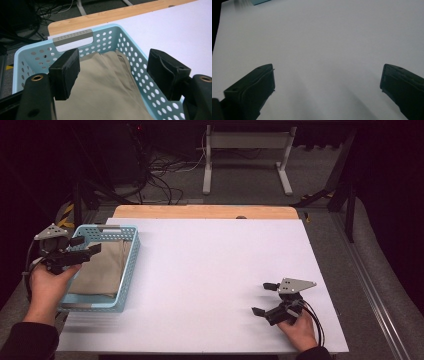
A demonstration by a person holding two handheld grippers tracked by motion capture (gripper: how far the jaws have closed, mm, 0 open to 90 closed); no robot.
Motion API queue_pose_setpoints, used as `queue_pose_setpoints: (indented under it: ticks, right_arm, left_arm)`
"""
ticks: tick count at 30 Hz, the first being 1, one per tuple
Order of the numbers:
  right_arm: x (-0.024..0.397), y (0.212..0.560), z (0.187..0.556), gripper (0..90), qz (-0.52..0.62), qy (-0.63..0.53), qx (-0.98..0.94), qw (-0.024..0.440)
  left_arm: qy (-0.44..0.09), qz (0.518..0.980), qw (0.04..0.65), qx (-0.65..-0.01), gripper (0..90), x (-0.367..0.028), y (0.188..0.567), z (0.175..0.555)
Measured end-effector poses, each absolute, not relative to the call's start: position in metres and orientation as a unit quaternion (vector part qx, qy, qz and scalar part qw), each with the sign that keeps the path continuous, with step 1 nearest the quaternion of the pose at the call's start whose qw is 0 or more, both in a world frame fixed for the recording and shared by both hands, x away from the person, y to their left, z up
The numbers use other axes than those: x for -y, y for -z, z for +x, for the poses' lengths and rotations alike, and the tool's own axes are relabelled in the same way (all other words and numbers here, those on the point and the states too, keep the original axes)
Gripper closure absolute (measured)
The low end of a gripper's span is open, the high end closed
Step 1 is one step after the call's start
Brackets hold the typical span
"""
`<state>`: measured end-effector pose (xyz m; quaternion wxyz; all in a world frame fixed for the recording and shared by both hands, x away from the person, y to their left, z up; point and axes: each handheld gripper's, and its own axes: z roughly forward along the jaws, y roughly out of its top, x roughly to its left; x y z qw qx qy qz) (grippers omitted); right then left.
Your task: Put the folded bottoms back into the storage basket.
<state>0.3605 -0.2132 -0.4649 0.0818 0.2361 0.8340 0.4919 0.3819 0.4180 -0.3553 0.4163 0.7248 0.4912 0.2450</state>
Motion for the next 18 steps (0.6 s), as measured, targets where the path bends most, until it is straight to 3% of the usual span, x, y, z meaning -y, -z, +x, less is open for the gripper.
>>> queue_pose_setpoints:
  ticks: [18]
  right_arm:
    - [0.213,0.465,0.361,0.3,0.238,-0.494,-0.832,0.08]
  left_arm:
    - [-0.239,0.727,0.45,-0.461,24.2,-0.397,0.334,0.357]
